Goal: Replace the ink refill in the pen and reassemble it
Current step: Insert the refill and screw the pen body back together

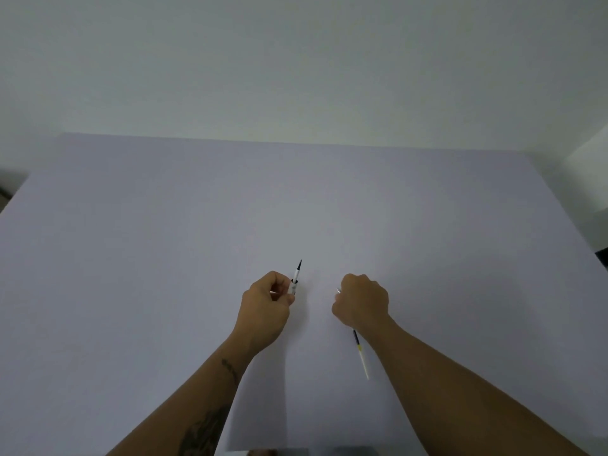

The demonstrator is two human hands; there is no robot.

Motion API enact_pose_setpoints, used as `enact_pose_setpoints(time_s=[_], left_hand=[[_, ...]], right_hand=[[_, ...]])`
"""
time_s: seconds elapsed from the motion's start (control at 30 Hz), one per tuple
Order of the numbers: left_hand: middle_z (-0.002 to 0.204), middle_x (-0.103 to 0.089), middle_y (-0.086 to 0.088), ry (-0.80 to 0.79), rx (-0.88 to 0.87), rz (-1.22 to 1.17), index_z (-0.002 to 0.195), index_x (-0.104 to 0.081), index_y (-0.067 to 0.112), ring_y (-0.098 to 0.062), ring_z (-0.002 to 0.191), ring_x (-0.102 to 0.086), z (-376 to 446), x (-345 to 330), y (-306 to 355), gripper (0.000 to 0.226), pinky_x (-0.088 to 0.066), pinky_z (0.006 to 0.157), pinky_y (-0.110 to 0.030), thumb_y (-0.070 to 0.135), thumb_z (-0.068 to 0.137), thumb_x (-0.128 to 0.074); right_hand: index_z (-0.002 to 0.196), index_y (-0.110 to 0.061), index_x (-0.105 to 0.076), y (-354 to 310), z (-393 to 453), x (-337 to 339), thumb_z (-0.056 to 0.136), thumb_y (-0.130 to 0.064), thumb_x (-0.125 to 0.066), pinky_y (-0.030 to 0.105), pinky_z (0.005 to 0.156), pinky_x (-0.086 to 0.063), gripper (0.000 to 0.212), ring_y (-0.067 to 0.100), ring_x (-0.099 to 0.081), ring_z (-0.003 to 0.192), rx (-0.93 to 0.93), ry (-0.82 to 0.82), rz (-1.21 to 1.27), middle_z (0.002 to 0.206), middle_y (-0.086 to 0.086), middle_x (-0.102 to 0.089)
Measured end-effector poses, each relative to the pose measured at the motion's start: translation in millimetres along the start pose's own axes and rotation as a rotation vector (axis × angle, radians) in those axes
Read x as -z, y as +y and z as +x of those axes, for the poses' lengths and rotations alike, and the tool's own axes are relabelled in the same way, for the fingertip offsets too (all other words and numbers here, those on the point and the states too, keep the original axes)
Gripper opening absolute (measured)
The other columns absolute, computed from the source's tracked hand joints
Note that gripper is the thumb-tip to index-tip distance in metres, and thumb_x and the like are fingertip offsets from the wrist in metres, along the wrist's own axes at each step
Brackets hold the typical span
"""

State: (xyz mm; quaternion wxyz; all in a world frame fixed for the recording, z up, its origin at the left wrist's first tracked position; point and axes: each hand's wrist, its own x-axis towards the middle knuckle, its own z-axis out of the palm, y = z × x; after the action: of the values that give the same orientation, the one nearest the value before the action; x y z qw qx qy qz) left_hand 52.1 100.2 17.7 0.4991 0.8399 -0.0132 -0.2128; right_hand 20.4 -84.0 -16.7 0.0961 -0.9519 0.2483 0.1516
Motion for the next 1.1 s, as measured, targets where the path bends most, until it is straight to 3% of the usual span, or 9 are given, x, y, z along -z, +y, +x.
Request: enact_pose_setpoints(time_s=[0.1, 0.3, 0.4, 0.57, 1.1], left_hand=[[0.077, -0.066, 0.0, -0.009, 0.014, -0.014, 0.077, -0.06, 0.022, -0.012, 0.057, -0.054, 1.3, 0.1, -0.1, 0.015, -0.044, 0.052, -0.021, 0.011, 0.088, -0.064], [0.076, -0.062, 0.002, -0.008, 0.021, -0.023, 0.079, -0.063, 0.022, -0.01, 0.053, -0.047, -0.3, 5.2, 1.7, 0.014, -0.039, 0.044, -0.016, 0.012, 0.088, -0.066], [0.075, -0.061, 0.001, -0.004, 0.017, -0.049, 0.079, -0.064, 0.023, -0.01, 0.051, -0.046, -3.1, 8.5, 2.1, 0.015, -0.038, 0.041, -0.014, 0.011, 0.088, -0.066], [0.073, -0.06, 0.001, -0.01, 0.002, -0.053, 0.077, -0.065, 0.023, -0.007, 0.047, -0.045, -9.9, 14.0, 2.9, 0.016, -0.037, 0.038, -0.013, 0.01, 0.087, -0.066], [0.069, -0.06, 0.003, 0.001, -0.078, -0.032, 0.077, -0.067, 0.025, -0.008, 0.048, -0.046, -30.4, 29.6, 5.4, 0.018, -0.036, 0.038, -0.009, 0.009, 0.087, -0.067]], right_hand=[[0.063, -0.018, -0.041, -1.5, 4.3, 1.6, 0.077, -0.021, -0.059, 0.023, 0.047, -0.027, 0.023, 0.018, -0.046, 0.057, -0.024, -0.022, 0.078, 0.063, -0.005, -0.044], [0.053, -0.014, -0.067, -10.1, 3.8, 38.3, 0.073, -0.009, -0.057, 0.026, 0.048, -0.044, 0.023, 0.015, -0.056, 0.05, -0.19, -0.055, 1.093, 0.053, -0.002, -0.067], [0.066, -0.011, -0.071, -12.3, -1.7, 59.9, 0.08, -0.006, -0.059, 0.024, 0.045, -0.045, 0.019, 0.013, -0.056, 0.048, -0.191, -0.072, 1.351, 0.058, 0.004, -0.068], [0.08, -0.009, -0.073, -16.0, -13.9, 72.3, 0.086, -0.006, -0.06, 0.023, 0.046, -0.044, 0.014, 0.012, -0.056, 0.049, -0.184, -0.064, 1.415, 0.061, 0.003, -0.069], [0.087, -0.01, -0.077, -38.7, -54.7, 65.5, 0.086, -0.009, -0.061, 0.024, 0.053, -0.045, 0.016, 0.012, -0.06, 0.058, -0.081, -0.21, 1.245, 0.072, 0.004, -0.074]])
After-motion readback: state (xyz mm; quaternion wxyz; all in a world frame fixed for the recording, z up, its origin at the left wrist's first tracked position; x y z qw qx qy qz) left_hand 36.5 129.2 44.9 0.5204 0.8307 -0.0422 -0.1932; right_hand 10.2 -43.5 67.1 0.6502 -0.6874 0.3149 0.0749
